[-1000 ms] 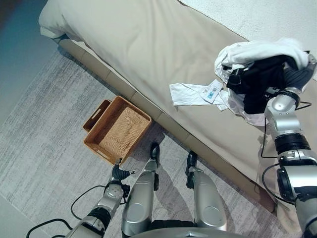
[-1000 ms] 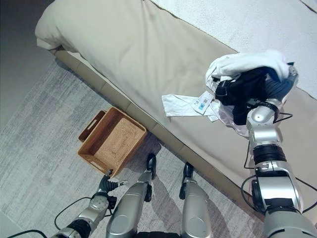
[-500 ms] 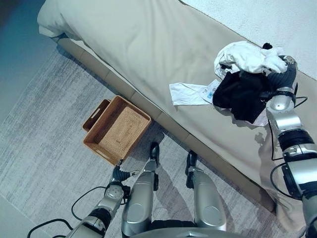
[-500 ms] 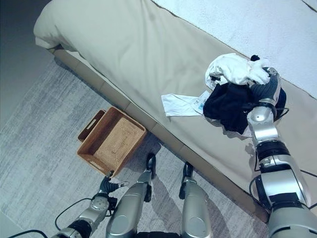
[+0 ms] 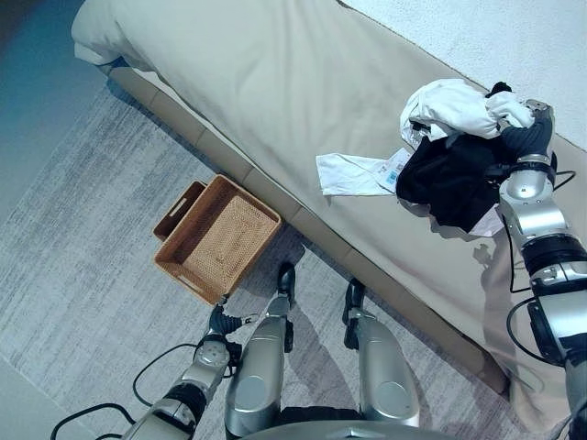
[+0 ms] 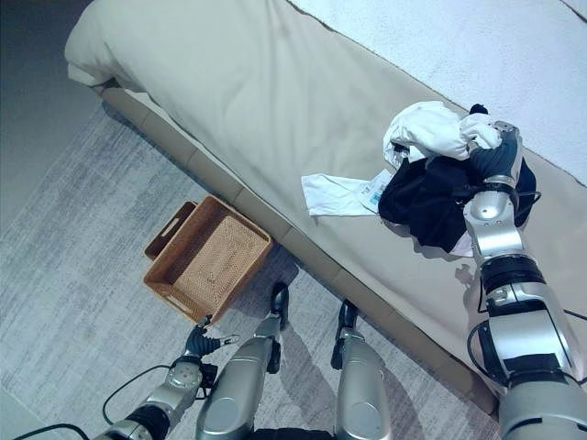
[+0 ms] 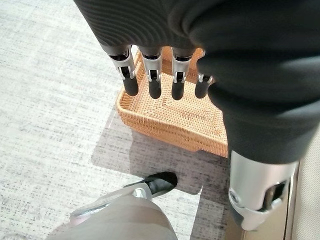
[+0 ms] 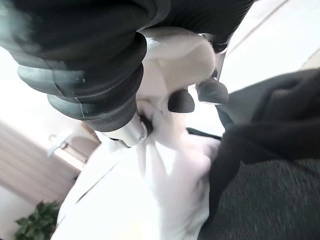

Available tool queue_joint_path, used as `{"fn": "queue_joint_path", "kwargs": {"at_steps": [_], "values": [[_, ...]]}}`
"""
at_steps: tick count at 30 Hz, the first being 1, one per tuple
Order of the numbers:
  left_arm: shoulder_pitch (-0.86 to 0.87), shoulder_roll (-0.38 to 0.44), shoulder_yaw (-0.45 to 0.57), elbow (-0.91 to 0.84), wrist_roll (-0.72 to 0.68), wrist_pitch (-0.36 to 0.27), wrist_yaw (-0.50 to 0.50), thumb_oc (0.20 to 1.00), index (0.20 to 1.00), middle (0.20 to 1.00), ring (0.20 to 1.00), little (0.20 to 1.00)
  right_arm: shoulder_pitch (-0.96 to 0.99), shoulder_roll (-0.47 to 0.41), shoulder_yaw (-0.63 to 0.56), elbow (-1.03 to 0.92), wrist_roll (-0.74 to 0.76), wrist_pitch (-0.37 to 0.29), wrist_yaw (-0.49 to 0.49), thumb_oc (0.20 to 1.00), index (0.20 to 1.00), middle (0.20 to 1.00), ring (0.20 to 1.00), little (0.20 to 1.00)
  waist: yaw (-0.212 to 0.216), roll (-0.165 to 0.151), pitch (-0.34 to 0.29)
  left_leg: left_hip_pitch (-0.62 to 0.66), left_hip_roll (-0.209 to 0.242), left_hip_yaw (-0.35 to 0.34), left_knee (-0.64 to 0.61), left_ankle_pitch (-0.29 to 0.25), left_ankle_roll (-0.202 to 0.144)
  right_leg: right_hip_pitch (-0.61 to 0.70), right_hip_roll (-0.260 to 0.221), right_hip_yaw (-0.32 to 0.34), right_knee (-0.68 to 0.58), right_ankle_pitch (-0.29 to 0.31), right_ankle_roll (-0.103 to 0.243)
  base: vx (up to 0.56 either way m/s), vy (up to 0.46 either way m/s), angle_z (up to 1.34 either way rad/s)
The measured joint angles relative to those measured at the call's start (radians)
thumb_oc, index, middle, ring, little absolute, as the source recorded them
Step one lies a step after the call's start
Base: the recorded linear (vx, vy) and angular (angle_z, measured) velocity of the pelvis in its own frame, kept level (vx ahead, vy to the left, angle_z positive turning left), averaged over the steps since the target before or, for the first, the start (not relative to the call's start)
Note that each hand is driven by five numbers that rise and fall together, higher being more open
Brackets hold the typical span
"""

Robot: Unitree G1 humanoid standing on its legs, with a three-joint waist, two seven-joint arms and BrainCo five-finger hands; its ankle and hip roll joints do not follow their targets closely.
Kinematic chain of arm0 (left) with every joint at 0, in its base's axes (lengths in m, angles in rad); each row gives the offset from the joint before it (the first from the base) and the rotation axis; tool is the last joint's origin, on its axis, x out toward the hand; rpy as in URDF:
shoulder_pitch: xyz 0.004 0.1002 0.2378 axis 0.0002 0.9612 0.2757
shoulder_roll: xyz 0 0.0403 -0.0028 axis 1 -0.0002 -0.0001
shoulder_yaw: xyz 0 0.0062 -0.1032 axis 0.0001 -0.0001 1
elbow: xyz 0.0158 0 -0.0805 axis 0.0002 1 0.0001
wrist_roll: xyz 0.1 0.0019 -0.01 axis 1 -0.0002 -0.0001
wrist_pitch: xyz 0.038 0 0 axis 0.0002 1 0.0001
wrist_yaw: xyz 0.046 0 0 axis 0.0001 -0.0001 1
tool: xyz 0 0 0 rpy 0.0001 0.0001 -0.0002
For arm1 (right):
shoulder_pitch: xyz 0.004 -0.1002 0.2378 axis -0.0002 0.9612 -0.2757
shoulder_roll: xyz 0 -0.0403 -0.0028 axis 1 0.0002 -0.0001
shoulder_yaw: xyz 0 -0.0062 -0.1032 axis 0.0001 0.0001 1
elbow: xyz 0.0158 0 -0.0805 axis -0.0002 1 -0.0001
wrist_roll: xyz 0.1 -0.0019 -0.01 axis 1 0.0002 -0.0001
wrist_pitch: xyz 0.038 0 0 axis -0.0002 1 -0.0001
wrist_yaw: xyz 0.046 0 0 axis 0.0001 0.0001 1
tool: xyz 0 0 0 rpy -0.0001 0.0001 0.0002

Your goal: Pick up clothes into the bucket

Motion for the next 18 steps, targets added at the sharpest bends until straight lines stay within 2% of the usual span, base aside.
{"fn": "queue_joint_path", "kwargs": {"at_steps": [6,9,12,14,15,17,18], "values": [[0.0,0.007,0.006,0.001,0.001,0.0,-0.008,1.0,1.0,1.0,1.0,1.0,-0.033,-0.071,0.004,-0.068,-0.063,0.018,-0.018,0.2,0.2,0.2,0.2,0.2,-0.002,-0.014,-0.001,0.019,0.0,0.0,-0.001,0.0,0.0,0.025,0.002,-0.001,-0.013,0.002,0.002,0.02,-0.003,0.0],[0.0,0.012,0.039,0.002,0.002,0.002,-0.01,1.0,1.0,1.0,1.0,1.0,-0.059,-0.168,0.0,-0.171,-0.121,0.028,-0.043,0.2,0.2,0.2,0.2,0.2,-0.001,-0.023,-0.002,0.035,0.0,0.0,-0.002,0.0,0.0,0.043,0.002,-0.001,-0.021,0.005,0.003,0.06,-0.005,0.0],[-0.001,0.031,0.049,0.017,0.022,0.006,-0.011,1.0,1.0,1.0,1.0,1.0,-0.129,-0.255,-0.002,-0.182,-0.141,0.029,-0.073,0.2,0.2,0.2,0.2,0.2,0.0,-0.036,-0.005,0.063,0.0,0.002,-0.005,-0.002,-0.003,0.074,0.003,0.003,-0.03,0.005,0.004,0.06,0.002,-0.01],[0.001,0.046,0.073,0.022,0.04,0.015,-0.012,1.0,1.0,1.0,1.0,1.0,-0.209,-0.364,0.007,-0.185,-0.15,0.028,-0.075,0.2,0.2,0.2,0.2,0.2,0.002,-0.04,-0.008,0.094,-0.001,0.003,-0.006,-0.007,-0.008,0.107,0.002,0.004,-0.039,0.005,0.004,0.09,0.007,-0.01],[0.002,0.053,0.074,0.022,0.04,0.018,-0.014,1.0,1.0,1.0,1.0,1.0,-0.229,-0.379,0.007,-0.183,-0.153,0.028,-0.075,0.2,0.2,0.2,0.2,0.2,0.0,-0.044,-0.01,0.101,-0.002,0.003,-0.006,-0.007,-0.008,0.114,0.001,0.004,-0.04,0.005,0.004,0.09,0.001,-0.05],[0.008,0.068,0.078,0.029,0.04,0.022,-0.018,1.0,1.0,1.0,1.0,1.0,-0.279,-0.442,0.027,-0.187,-0.155,0.027,-0.074,0.2,0.2,0.2,0.2,0.2,-0.001,-0.057,-0.03,0.119,-0.002,0.005,-0.006,-0.011,-0.013,0.13,0.002,0.007,-0.045,0.004,0.005,0.06,-0.008,-0.07],[0.016,0.076,0.091,0.029,0.04,0.026,-0.019,1.0,1.0,1.0,1.0,1.0,-0.289,-0.465,0.033,-0.192,-0.155,0.028,-0.071,0.2,0.2,0.2,0.2,0.2,0.0,-0.074,-0.055,0.121,0.0,0.005,-0.006,-0.013,-0.016,0.133,0.005,0.008,-0.049,0.004,0.005,0.05,-0.007,-0.07]]}}
